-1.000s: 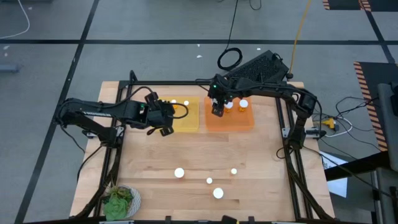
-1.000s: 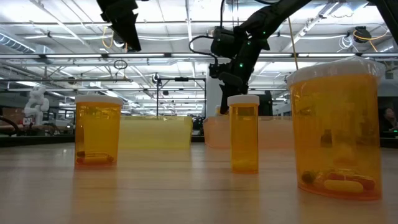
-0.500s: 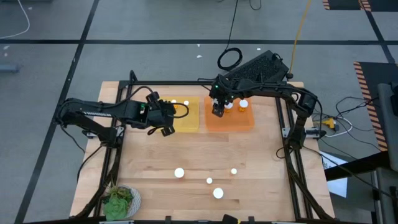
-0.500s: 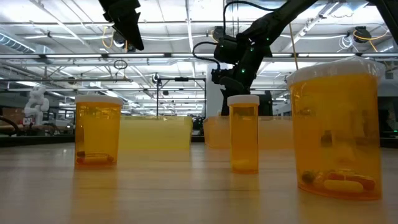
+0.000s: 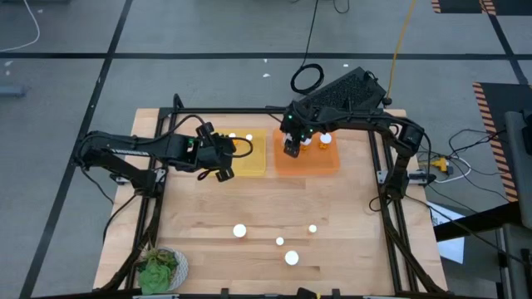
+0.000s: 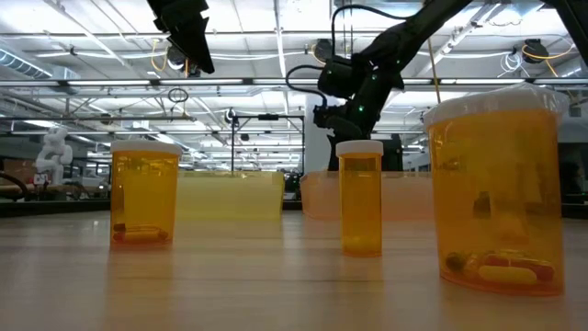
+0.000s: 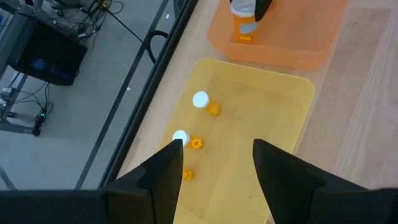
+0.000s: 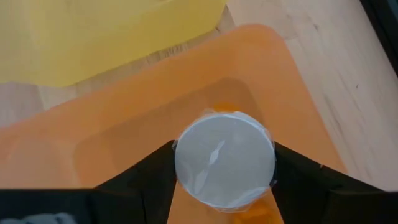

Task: Pick and place medicine bottles into bin by pill shape (circle, oval)
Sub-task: Put the big orange pill bottle into the orange bin, then put the small orange pill bottle into the yellow bin

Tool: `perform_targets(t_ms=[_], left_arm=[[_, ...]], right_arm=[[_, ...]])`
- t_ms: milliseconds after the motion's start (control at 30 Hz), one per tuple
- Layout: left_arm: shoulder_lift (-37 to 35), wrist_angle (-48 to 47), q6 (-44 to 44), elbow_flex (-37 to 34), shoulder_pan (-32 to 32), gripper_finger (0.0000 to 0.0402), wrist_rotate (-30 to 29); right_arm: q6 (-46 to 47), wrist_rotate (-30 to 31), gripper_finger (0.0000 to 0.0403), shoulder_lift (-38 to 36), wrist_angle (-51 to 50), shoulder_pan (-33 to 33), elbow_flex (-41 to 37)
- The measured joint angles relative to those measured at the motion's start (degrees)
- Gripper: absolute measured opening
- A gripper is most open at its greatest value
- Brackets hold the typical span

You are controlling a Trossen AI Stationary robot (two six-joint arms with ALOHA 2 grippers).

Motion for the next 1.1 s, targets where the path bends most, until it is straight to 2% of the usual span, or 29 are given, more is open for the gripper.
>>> perform_targets(t_ms=[300,633,867,1100], left_arm=[[0.0,0.0,0.1,0.0,0.0,0.0198,0.0],[0.0,0.0,0.1,0.0,0.0,0.0198,0.4],[0.0,0.2,-0.8,0.0,0.0,0.0198,1.0],[0.0,0.5,-2.3,0.0,-2.6,0.0198,3.6]], right_arm=[[-0.4,0.0,0.0259,0.0,2.6,0.0,-0.6],[-1.0,0.1,0.0263,-2.2,3.0,0.3,-0.6],[-1.2,0.0,0.0263,-9.0,-1.7,3.1,-0.6],[0.0,0.1,0.0263,-19.1,-7.4,9.7,-1.5]])
